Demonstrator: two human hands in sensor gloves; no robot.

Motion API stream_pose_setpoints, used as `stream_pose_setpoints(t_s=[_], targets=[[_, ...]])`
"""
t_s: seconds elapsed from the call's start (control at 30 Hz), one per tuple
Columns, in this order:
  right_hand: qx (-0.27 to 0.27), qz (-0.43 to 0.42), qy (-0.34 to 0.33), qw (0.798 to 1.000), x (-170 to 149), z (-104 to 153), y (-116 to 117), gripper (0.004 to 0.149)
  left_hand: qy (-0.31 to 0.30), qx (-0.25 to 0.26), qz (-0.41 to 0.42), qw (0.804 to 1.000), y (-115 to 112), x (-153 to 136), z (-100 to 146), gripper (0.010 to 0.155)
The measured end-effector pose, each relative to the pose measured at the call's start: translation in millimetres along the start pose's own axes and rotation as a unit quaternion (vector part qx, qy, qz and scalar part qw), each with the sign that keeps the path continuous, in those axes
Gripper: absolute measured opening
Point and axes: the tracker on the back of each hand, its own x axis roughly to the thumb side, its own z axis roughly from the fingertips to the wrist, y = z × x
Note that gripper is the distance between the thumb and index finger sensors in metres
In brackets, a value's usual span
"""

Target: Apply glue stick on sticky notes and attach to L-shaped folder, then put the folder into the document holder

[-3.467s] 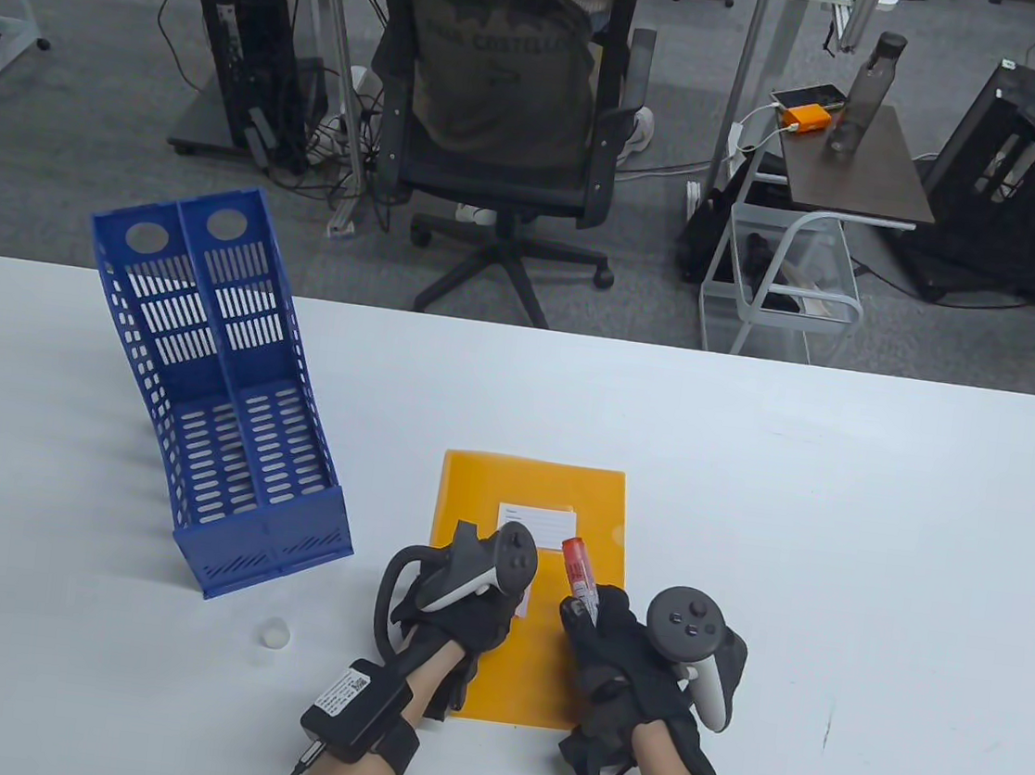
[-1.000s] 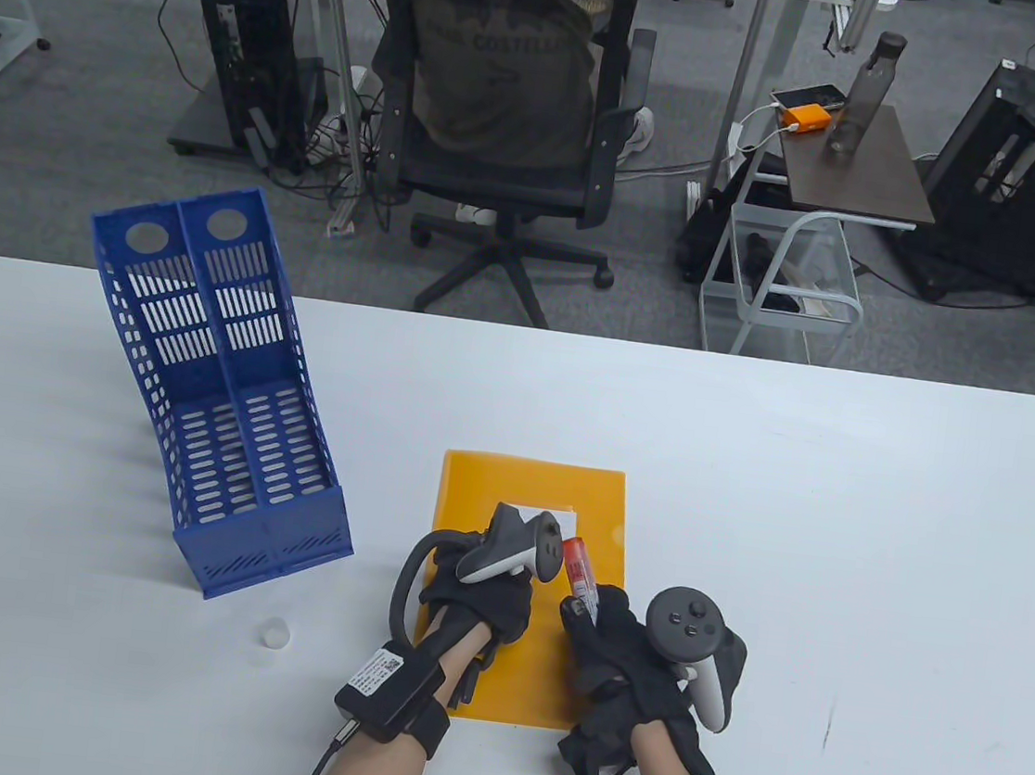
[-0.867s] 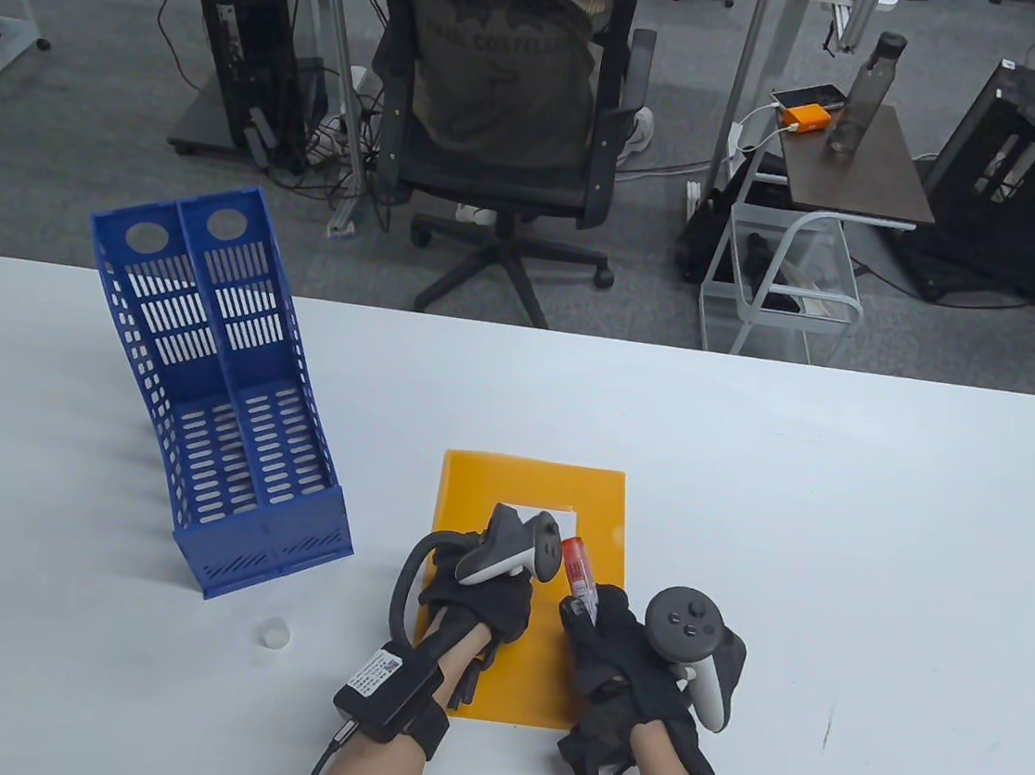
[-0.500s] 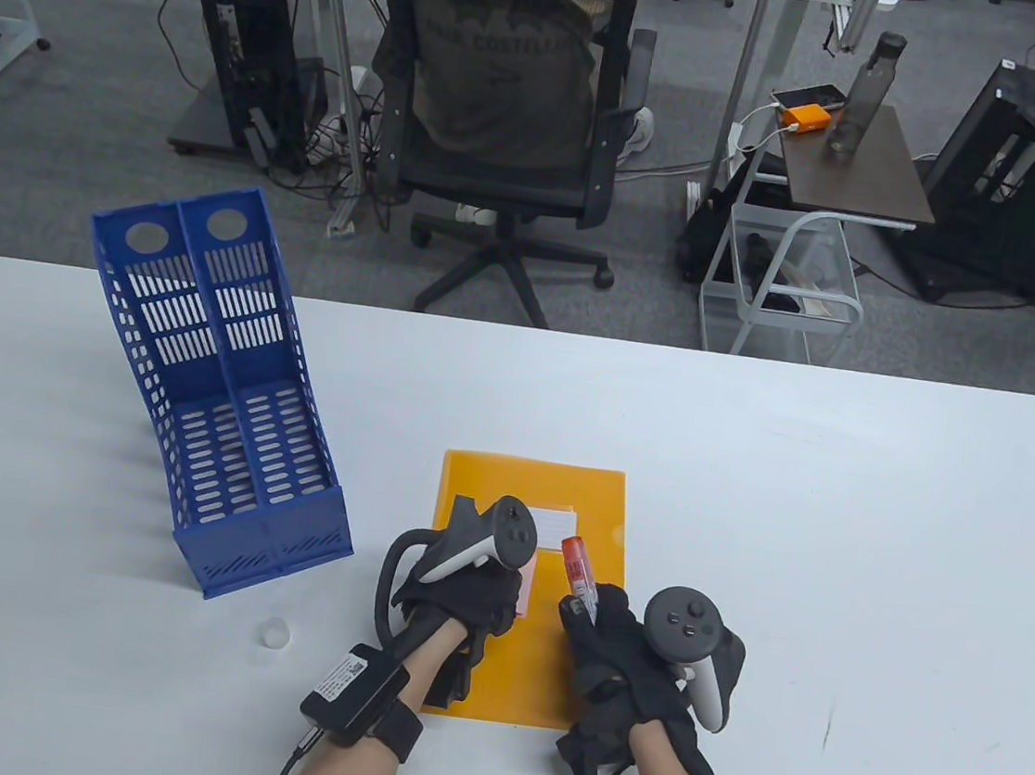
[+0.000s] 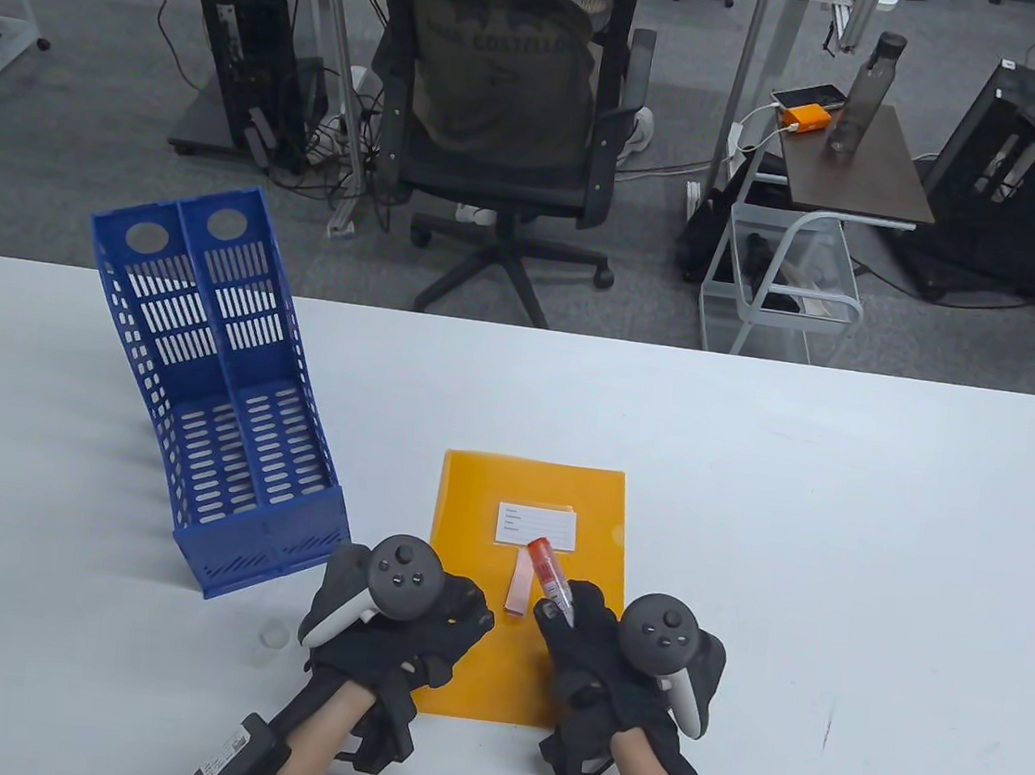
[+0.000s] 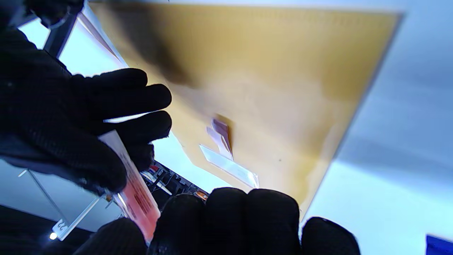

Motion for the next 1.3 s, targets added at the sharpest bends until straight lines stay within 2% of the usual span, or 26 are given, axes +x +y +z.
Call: stream_pose_setpoints(t_s=[0.13, 0.23, 0.3, 0.43, 0.6, 0.7, 0.8, 0.9, 0.97, 1.03, 1.07, 1.2, 1.3], targets=[[0.009, 0.031, -0.044, 0.999, 23.5, 9.1, 12.3, 0.063, -0.001, 0.026, 0.004, 1.000, -7.8, -9.2, 13.2, 0.051], [0.024, 0.067, -0.065, 0.995, 34.4, 14.5, 23.2, 0.065, -0.012, 0.050, 0.063, 0.997, -12.3, -18.4, 18.2, 0.050], [0.016, 0.081, -0.078, 0.994, 36.7, 17.1, 28.5, 0.066, -0.016, 0.041, 0.096, 0.994, -18.6, -24.9, 19.9, 0.051], [0.039, 0.073, -0.099, 0.992, 44.4, 23.5, 37.7, 0.068, -0.024, 0.034, 0.152, 0.987, -27.5, -32.5, 25.7, 0.056], [0.053, 0.068, -0.148, 0.985, 65.1, 35.2, 48.2, 0.079, -0.031, 0.093, 0.186, 0.978, -20.4, -37.6, 34.2, 0.056], [0.066, 0.073, -0.168, 0.981, 74.1, 39.5, 53.7, 0.087, -0.033, 0.106, 0.214, 0.971, -19.2, -42.5, 37.3, 0.057], [0.082, 0.035, -0.171, 0.981, 73.7, 37.9, 54.9, 0.088, -0.044, 0.116, 0.240, 0.963, -17.4, -45.5, 38.3, 0.060], [0.101, -0.017, -0.153, 0.983, 70.8, 35.0, 52.9, 0.088, -0.061, 0.100, 0.255, 0.960, -18.4, -44.6, 37.3, 0.070], [0.108, -0.028, -0.145, 0.983, 67.7, 32.0, 50.8, 0.082, -0.058, 0.095, 0.249, 0.962, -17.8, -45.2, 37.1, 0.072], [0.132, 0.008, -0.133, 0.982, 63.8, 26.2, 50.6, 0.075, -0.079, 0.078, 0.276, 0.955, -14.8, -45.6, 36.8, 0.069], [0.132, 0.021, -0.135, 0.982, 63.6, 24.7, 49.2, 0.074, -0.070, 0.074, 0.275, 0.956, -13.8, -45.8, 37.8, 0.069], [0.054, 0.098, -0.120, 0.986, 70.3, 16.2, 22.0, 0.059, -0.048, 0.097, 0.259, 0.960, -10.9, -55.5, 37.3, 0.069], [0.036, 0.145, -0.089, 0.985, 68.4, 12.3, -2.1, 0.052, -0.046, 0.100, 0.291, 0.950, -6.6, -62.2, 38.3, 0.069]])
